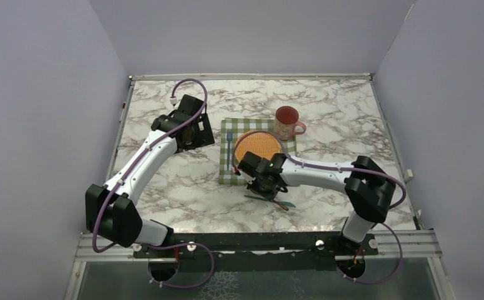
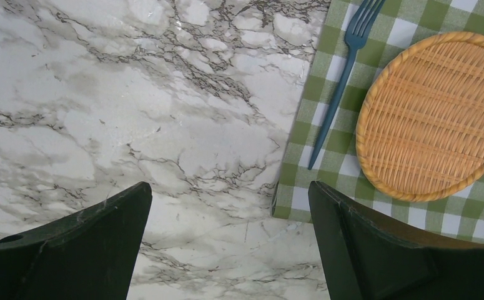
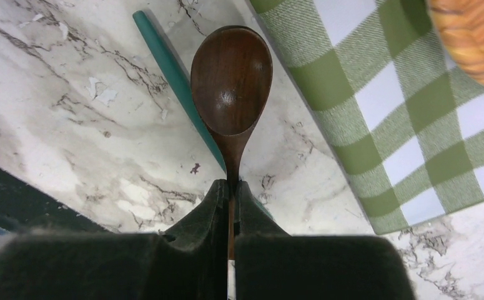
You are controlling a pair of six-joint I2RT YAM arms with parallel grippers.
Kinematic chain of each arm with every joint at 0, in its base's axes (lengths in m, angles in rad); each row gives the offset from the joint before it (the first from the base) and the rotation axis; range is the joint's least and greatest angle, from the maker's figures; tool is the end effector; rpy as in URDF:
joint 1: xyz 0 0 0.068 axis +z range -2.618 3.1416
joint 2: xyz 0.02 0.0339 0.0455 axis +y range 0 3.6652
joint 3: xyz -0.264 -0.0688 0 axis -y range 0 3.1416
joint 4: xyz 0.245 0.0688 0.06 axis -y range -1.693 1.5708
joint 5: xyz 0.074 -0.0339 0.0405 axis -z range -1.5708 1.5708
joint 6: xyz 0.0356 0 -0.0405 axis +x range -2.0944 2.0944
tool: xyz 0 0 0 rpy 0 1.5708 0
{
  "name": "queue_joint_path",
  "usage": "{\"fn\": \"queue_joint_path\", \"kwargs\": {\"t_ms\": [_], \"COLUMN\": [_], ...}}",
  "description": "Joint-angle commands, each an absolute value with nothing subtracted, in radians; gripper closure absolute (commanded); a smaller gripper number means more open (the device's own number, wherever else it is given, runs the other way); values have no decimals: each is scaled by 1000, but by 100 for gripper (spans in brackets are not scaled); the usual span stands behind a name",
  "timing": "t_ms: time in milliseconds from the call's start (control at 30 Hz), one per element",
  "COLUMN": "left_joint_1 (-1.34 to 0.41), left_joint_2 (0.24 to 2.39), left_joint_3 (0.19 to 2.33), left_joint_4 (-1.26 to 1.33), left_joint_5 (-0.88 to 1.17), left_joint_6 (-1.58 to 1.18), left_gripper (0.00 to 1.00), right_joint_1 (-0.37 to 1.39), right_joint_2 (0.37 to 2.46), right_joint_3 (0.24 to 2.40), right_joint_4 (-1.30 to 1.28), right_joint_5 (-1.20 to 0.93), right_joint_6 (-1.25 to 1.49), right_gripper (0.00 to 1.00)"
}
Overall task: Set the dinner table for one person
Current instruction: Pick up the spoon from the center of the board.
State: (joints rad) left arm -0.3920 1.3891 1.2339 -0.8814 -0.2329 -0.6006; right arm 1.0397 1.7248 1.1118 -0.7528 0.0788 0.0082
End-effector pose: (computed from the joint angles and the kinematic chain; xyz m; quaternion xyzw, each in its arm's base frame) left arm 0.2609 -0.0990 0.3011 -0.1302 0.9496 -0.0263 0.2839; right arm 0.1633 0.2725 0.1753 -0.4867 0.8667 0.0172 0.1081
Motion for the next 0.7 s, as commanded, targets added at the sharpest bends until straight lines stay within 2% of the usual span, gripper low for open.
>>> {"fn": "queue_joint_path", "kwargs": {"t_ms": [0, 300, 667], "left_joint_1": [-385, -385, -385], "left_joint_2": [1382, 1404, 1429], "left_joint_3": [1244, 1260, 1285], "left_joint_4": [-876, -863, -862], "left_joint_5": [-214, -199, -188], "left_joint_6": [-598, -595, -571], "left_gripper": [1, 1, 1], "right_joint_1": [1045, 1034, 826], "right_joint_2": [1635, 1579, 1596], "right_joint_3": [1161, 1135, 1186], "right_joint_4": [-819, -893, -901], "right_joint_5": [126, 193, 229], "right_joint_6": [58, 239, 303], "right_gripper": [99, 99, 99]}}
